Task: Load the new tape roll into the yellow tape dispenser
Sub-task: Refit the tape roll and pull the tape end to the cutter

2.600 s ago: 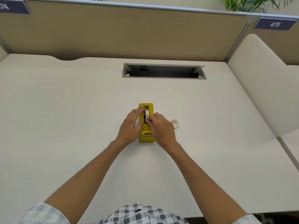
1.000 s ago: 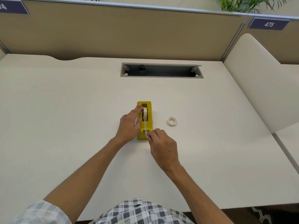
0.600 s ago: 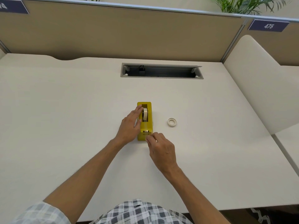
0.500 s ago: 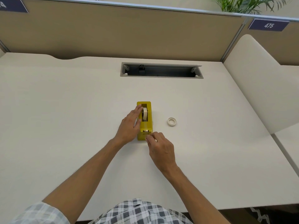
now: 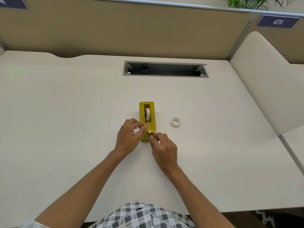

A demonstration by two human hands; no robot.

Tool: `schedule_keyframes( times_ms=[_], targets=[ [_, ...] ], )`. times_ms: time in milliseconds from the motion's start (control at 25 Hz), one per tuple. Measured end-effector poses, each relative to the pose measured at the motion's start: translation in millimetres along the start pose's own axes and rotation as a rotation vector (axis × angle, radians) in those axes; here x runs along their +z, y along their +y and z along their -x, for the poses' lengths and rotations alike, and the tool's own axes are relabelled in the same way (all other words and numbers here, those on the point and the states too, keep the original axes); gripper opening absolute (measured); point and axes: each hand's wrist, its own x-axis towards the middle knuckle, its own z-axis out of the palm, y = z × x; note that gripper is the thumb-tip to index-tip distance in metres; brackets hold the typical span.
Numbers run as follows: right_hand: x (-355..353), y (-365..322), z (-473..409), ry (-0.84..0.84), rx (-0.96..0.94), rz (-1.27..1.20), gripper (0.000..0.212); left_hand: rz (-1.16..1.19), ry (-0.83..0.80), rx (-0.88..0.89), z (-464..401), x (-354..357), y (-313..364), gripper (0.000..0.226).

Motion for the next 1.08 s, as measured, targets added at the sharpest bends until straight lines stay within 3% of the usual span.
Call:
schedule_keyframes(
  times_ms=[160,560,680,840,1080],
  targets=[
    [1,-1,2,-0.002,0.007,-0.008,0.008,0.042,-0.004,-0.064,-2,3,10,0.024],
    [0,-9,13,-0.090,0.054,-0.004,0.023,0.412,-0.127,-0.444,-17,1,13,0.008],
    [0,-10,14,-0.106,0.081,-0.027,0.026,0.464,-0.116,-0.491,-19,2,13,0.006],
    [-7,-8,8,-0.066,0.157,-0.144,0.014,0.494,-0.110,-0.535,-18,5,14,0.009],
    [-13,-5,-9,0.008,0.390,-0.350,0.028,0.515,-0.122,-0.536,-16,2,17,0.011]
  ],
)
